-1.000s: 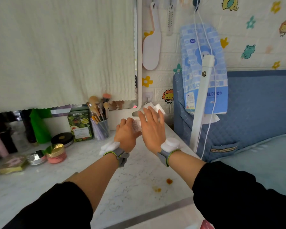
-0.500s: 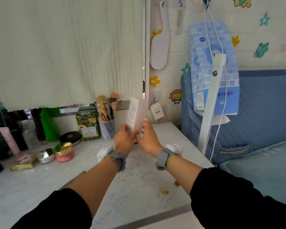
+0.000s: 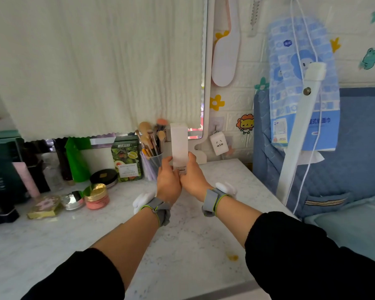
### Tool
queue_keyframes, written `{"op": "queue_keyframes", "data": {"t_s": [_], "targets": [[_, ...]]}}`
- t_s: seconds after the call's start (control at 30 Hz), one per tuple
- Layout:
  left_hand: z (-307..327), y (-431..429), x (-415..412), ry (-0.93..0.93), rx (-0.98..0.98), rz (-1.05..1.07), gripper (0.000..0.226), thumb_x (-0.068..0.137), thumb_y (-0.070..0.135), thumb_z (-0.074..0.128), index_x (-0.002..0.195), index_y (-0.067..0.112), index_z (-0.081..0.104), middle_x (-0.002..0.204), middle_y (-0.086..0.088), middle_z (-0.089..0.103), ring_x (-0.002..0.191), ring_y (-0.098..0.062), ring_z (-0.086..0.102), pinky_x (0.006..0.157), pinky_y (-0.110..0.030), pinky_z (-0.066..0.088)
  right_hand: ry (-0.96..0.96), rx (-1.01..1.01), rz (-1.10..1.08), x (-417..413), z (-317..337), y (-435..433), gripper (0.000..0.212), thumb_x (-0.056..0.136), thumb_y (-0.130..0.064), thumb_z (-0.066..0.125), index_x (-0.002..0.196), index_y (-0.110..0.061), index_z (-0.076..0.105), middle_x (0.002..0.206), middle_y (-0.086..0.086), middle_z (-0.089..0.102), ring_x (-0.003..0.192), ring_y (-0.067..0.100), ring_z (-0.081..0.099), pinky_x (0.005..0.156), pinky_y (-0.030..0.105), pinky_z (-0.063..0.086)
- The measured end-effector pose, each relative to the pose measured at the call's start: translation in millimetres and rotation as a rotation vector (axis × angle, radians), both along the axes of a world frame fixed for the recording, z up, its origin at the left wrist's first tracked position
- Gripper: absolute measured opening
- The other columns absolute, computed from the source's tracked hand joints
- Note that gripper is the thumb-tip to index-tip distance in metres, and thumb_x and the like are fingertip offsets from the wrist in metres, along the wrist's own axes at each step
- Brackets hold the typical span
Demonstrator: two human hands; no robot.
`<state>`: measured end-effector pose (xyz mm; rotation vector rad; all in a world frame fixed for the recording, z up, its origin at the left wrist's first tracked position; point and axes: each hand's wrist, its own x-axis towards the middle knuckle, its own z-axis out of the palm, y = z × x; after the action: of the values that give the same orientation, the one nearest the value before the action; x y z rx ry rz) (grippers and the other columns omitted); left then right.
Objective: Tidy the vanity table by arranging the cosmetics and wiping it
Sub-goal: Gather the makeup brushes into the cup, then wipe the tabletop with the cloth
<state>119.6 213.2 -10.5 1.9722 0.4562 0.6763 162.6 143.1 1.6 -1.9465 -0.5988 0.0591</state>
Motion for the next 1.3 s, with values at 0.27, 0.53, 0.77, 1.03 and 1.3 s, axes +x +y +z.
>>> {"op": "queue_keyframes", "data": {"t_s": [0.27, 0.53, 0.77, 1.03, 1.3], "targets": [[-5, 15, 17, 0.041, 0.193, -0.012, 0.039, 0.101, 0.012, 0.036, 0.139, 0.014, 0.043, 0.133, -0.009, 0.056, 0.124, -0.024, 0.052, 0.104, -0.032, 0.041, 0.033, 0.025, -0.002, 17, 6, 15, 0.063, 0.084, 0.007, 0.050, 0.140, -0.009, 0.028, 0.126, 0.016, 0.054, 0.115, 0.030, 0.056, 0.099, 0.041, 0.048], [6, 15, 1, -0.004, 0.027, -0.137, 0.049, 0.098, 0.000, 0.036, 0.146, 0.012, 0.033, 0.131, -0.009, 0.053, 0.123, -0.025, 0.051, 0.107, -0.042, 0.041, 0.045, 0.034, -0.003, 18, 6, 23, 0.065, 0.084, 0.004, 0.054, 0.141, -0.012, 0.027, 0.127, 0.016, 0.053, 0.115, 0.029, 0.056, 0.100, 0.042, 0.048], [11, 20, -7, -0.005, -0.014, -0.126, 0.052, 0.094, -0.007, 0.032, 0.144, 0.006, 0.031, 0.133, -0.014, 0.051, 0.121, -0.029, 0.050, 0.106, -0.043, 0.041, 0.086, 0.057, -0.134, 6, 13, 15, 0.064, 0.084, 0.004, 0.057, 0.141, -0.006, 0.028, 0.133, 0.018, 0.045, 0.118, 0.032, 0.051, 0.093, 0.035, 0.049], [34, 18, -43, 0.039, -0.013, -0.065, 0.037, 0.099, 0.005, 0.034, 0.136, 0.007, 0.036, 0.118, -0.014, 0.054, 0.105, -0.027, 0.054, 0.096, -0.049, 0.048, 0.135, 0.056, -0.256, -23, 25, 0, 0.043, 0.089, -0.009, 0.055, 0.129, -0.006, 0.041, 0.129, 0.016, 0.048, 0.120, 0.033, 0.049, 0.098, 0.038, 0.045], [44, 19, -100, 0.022, -0.017, -0.028, 0.020, 0.099, 0.009, 0.035, 0.118, 0.008, 0.044, 0.098, -0.008, 0.059, 0.089, -0.025, 0.057, 0.079, -0.045, 0.053, 0.111, 0.047, -0.174, -76, 30, -13, 0.024, 0.087, -0.006, 0.053, 0.110, -0.011, 0.060, 0.115, 0.010, 0.060, 0.109, 0.028, 0.055, 0.086, 0.029, 0.044]]}}
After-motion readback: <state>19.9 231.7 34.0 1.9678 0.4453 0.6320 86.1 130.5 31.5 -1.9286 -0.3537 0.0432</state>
